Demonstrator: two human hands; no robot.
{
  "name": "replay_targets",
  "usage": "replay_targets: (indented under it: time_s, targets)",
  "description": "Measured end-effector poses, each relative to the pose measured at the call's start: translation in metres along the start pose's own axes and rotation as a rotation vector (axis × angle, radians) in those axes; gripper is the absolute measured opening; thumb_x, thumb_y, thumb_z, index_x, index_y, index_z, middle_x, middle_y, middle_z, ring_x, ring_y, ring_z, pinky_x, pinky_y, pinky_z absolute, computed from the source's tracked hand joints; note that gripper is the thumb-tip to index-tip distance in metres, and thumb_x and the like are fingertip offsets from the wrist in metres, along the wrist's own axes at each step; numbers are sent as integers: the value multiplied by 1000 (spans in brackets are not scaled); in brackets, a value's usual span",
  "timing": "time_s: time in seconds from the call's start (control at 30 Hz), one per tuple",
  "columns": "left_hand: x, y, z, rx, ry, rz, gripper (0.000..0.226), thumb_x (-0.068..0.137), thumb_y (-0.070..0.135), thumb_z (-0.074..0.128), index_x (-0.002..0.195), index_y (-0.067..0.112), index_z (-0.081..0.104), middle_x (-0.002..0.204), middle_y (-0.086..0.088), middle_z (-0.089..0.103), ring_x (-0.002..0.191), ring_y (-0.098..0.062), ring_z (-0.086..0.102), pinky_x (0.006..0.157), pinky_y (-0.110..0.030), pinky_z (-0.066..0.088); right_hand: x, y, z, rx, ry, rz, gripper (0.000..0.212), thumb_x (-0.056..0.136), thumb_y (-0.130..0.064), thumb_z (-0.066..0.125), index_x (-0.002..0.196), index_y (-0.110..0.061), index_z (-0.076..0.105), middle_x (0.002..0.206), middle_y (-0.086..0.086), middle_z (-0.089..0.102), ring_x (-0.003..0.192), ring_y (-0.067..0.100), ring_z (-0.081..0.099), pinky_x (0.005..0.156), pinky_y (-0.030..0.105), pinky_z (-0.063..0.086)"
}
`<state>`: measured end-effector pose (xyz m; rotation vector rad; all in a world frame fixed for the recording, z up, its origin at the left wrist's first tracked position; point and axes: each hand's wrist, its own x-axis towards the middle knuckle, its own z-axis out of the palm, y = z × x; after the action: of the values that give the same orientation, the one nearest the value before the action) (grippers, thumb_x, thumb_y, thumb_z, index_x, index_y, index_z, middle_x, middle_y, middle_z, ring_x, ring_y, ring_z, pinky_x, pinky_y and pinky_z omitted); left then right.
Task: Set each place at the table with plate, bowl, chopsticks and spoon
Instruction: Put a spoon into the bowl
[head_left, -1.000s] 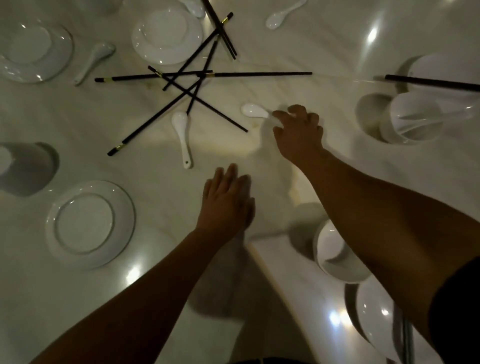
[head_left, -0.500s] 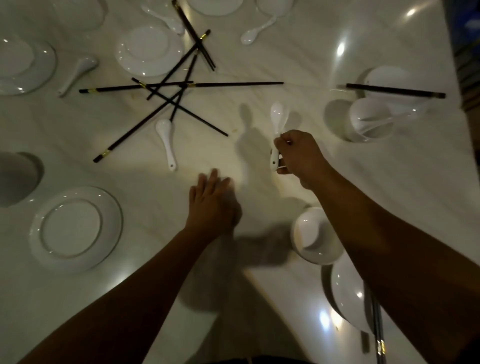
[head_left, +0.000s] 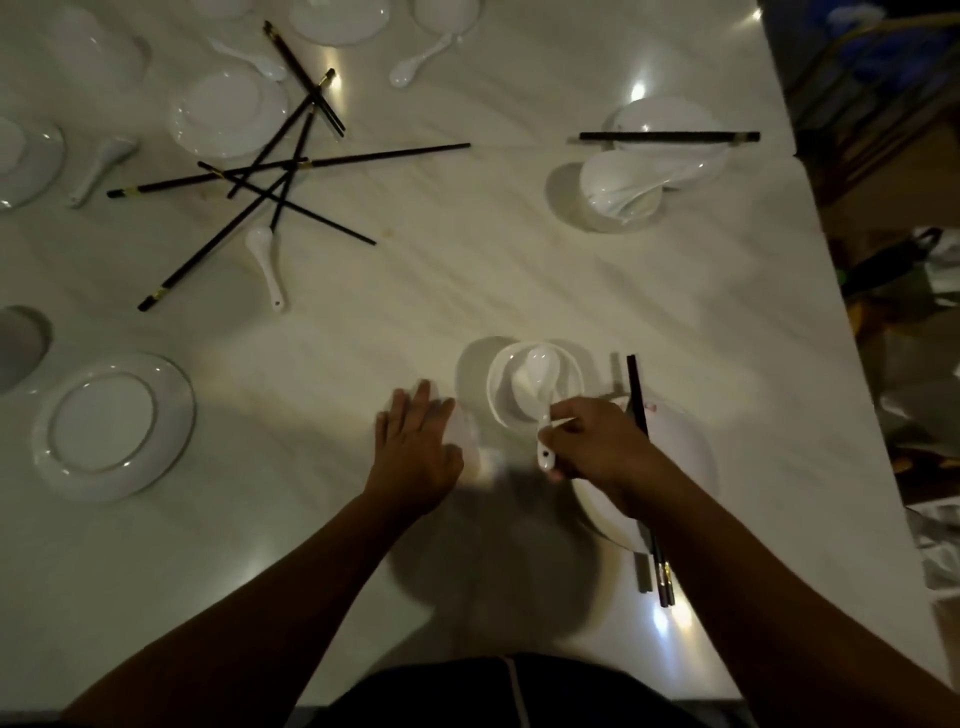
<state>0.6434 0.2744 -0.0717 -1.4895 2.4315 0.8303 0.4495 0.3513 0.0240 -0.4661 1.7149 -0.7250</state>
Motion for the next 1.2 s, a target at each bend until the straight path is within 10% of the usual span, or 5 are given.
replay_targets:
  time_s: [0.17,0.8,1.0,1.2]
  targets:
    - [-21,23,11,-65,-36,-69,63,91,36,43,149,28,18,161,1,-2,147,-24,-10,118,-45,-1,-1,16,4,-6,-5,-33,19,90,-6,58,85,-24,54,93,17,67,78,25,69,65,30,57]
    - [-80,31,42,-58,-57,-98,66,91,42,48,149,31,17,161,2,-2,147,-25,-8,118,-45,6,1,24,-4,-139,11,-118,29,96,-19,52,125,-17,55,97,11,65,71,18,63,58,27,54]
    - [-94,42,14,-219,-12,67,43,84,30,43,108,5,67,110,-13,69,106,-30,65,88,-29,50,-31,27,-13,-528,200,-367,46,90,-33,60,134,-26,48,125,9,57,110,24,58,92,29,44]
    - [-119,36,-28,-426,247,1,24,91,21,56,113,20,64,115,5,64,101,-3,54,86,-12,34,-69,16,28,-618,166,-612,31,88,-23,62,119,-19,62,120,7,58,110,24,56,94,32,46]
